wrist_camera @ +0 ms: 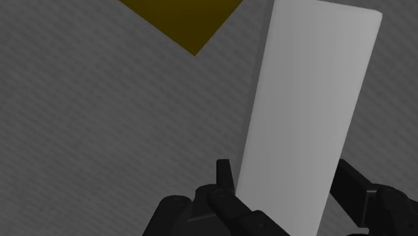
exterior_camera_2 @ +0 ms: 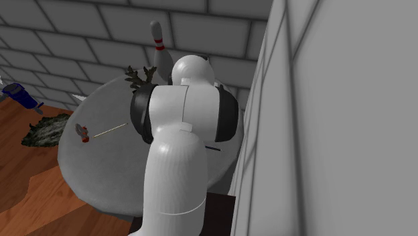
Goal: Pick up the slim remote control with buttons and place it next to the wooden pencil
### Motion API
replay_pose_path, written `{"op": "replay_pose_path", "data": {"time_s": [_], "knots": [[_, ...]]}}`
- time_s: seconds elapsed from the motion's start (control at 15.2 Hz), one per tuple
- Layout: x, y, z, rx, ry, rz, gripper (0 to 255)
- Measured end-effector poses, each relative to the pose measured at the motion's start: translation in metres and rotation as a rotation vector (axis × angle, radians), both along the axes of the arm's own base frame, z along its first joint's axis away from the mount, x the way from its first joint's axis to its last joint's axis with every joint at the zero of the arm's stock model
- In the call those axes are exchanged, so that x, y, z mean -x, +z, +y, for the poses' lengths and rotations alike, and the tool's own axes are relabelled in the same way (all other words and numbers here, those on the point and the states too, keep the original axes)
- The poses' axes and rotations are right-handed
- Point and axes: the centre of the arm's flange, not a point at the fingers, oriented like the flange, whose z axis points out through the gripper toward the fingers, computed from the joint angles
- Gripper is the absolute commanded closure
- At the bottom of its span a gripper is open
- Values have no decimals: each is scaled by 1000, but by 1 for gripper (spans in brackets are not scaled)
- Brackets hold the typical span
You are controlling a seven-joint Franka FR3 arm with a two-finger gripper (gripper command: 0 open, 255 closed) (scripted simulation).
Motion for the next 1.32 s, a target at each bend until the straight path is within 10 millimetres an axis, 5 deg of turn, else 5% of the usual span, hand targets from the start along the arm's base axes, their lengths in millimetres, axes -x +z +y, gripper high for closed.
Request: {"op": "replay_pose_path", "data": {"time_s": [0.4, 1.32], "knots": [[0, 2, -1, 0, 0, 0, 255], [1, 74, 0, 0, 0, 0, 255]]}}
